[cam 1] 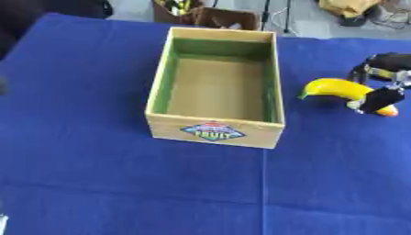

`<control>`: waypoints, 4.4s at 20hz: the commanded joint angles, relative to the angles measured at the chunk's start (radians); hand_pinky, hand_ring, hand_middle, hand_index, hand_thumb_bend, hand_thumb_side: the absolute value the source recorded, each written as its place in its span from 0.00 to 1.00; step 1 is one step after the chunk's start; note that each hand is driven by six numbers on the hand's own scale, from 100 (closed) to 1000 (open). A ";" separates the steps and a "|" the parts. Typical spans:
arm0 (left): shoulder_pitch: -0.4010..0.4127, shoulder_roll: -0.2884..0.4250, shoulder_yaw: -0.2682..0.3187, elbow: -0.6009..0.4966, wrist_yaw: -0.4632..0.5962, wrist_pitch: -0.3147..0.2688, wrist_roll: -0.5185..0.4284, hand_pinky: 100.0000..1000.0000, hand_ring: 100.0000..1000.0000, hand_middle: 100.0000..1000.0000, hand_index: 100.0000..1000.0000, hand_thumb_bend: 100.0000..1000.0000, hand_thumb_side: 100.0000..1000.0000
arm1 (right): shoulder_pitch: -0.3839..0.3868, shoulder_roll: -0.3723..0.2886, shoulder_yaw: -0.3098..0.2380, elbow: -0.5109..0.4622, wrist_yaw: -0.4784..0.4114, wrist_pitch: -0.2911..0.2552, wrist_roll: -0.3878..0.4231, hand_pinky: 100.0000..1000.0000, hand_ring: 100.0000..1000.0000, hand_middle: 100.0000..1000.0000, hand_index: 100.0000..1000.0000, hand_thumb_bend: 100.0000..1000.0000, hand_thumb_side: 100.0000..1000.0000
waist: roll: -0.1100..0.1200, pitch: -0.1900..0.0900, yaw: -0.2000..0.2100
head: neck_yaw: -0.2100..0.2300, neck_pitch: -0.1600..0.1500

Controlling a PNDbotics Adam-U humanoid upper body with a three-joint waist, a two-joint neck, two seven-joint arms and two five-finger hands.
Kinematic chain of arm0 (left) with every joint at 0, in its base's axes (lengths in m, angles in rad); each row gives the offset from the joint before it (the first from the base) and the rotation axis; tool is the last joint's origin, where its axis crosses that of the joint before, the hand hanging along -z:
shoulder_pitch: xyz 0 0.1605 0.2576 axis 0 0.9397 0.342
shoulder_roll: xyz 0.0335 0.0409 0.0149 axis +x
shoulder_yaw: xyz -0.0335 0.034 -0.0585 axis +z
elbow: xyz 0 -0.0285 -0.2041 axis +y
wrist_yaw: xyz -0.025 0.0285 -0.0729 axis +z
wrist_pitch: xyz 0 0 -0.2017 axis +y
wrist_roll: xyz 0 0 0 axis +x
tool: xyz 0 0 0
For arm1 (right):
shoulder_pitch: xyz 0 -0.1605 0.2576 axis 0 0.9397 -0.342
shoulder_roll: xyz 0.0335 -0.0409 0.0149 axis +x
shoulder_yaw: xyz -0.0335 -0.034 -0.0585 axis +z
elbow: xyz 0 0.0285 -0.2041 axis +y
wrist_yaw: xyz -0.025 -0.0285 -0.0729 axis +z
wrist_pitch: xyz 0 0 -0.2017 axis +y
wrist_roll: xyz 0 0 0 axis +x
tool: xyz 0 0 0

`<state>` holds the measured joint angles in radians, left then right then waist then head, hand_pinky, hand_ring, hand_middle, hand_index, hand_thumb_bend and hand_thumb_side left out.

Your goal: Pick up objects on the table and place them in the box.

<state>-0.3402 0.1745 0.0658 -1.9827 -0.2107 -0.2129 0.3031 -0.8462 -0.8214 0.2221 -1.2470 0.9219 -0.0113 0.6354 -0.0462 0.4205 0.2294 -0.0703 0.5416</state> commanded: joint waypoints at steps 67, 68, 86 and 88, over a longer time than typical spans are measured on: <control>-0.002 0.022 -0.005 -0.017 0.012 0.008 -0.007 0.55 0.56 0.68 0.81 0.21 0.87 | -0.050 -0.051 -0.019 -0.067 -0.024 0.045 -0.051 0.84 0.87 0.42 0.52 0.00 0.29 | -0.009 -0.085 -0.020 | 0.021 0.006; -0.002 0.023 -0.005 -0.017 0.012 0.008 -0.007 0.55 0.56 0.68 0.81 0.21 0.87 | -0.054 -0.052 -0.018 -0.069 -0.025 0.043 -0.050 0.85 0.87 0.42 0.52 0.00 0.29 | -0.009 -0.087 -0.020 | 0.022 0.007; -0.004 0.028 -0.008 -0.017 0.014 0.009 -0.008 0.55 0.56 0.68 0.81 0.21 0.87 | -0.135 -0.016 0.002 -0.082 -0.024 0.019 -0.031 0.85 0.87 0.41 0.51 0.00 0.30 | -0.024 -0.103 -0.003 | 0.017 0.009; -0.005 0.028 -0.008 -0.017 0.014 0.009 -0.009 0.55 0.56 0.68 0.81 0.21 0.87 | -0.149 -0.005 0.005 -0.082 -0.024 0.016 -0.029 0.85 0.87 0.41 0.50 0.00 0.31 | -0.026 -0.103 0.001 | 0.014 0.009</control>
<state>-0.3353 0.1803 0.0601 -1.9827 -0.2006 -0.2054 0.2956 -0.9723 -0.8083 0.2346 -1.3133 0.8969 0.0084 0.6062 -0.0758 0.3442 0.2303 -0.0540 0.5498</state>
